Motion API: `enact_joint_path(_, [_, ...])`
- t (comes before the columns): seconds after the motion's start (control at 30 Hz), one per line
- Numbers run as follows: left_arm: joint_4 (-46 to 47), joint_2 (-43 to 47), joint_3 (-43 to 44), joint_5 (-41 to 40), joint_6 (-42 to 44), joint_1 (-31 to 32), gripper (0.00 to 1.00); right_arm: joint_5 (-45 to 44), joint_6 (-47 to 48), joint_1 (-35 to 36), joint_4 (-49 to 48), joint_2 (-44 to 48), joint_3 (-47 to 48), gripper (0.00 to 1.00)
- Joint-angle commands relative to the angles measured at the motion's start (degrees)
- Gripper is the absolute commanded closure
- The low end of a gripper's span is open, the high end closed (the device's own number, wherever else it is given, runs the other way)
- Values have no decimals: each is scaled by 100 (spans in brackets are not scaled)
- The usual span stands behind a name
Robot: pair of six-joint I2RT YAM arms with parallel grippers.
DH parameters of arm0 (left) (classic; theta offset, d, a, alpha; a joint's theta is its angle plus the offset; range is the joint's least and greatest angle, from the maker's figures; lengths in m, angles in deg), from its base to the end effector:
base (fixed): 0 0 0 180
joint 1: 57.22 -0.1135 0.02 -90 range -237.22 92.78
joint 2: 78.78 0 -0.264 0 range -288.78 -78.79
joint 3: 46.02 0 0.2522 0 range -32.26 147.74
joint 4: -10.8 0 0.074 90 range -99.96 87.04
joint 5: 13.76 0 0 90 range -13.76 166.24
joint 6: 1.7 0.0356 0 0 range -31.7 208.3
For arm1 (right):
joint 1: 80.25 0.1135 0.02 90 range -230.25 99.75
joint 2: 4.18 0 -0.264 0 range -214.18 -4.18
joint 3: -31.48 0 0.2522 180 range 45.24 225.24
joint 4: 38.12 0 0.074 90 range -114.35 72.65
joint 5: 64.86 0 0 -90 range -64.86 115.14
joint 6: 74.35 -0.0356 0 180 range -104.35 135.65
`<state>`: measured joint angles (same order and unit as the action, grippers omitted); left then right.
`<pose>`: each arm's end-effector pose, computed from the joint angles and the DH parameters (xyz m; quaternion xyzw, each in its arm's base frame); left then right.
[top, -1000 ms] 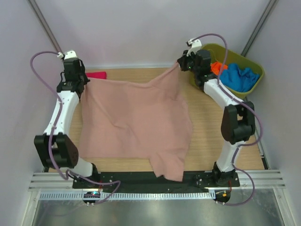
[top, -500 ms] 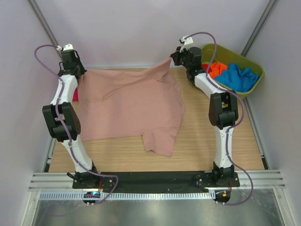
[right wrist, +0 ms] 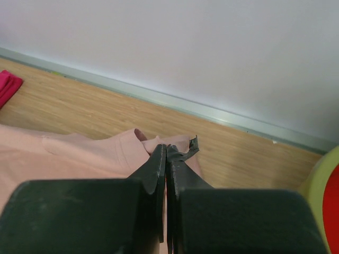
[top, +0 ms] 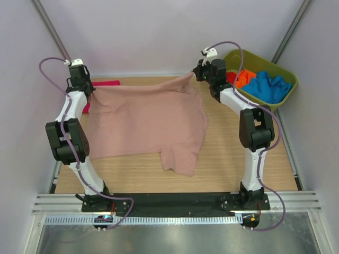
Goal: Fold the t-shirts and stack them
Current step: Fold the tshirt
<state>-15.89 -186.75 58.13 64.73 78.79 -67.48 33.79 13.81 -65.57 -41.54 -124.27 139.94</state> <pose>0.4385 0.0866 0.2925 -0.1973 0.8425 0.0903 0.4931 0.4895 0.1338 0.2755 -0.1333 0.7435 0.1502 0.6378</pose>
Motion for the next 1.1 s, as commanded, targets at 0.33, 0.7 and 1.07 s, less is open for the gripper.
enact_joint_path(0.33, [326,1198,-1322,-729,222,165,100,-557,-614,167,268,1427,-1242,99])
enact_joint_path(0.7, [-851,988,-2042,-3153,-268,850,94,-1066,-1959,290,-144,2218,-3509,99])
enact_joint_path(1.07, [-2510,1277,-1446,-3579,-1385,850,43,-1488,-2785,308,2393,3448,-3906,53])
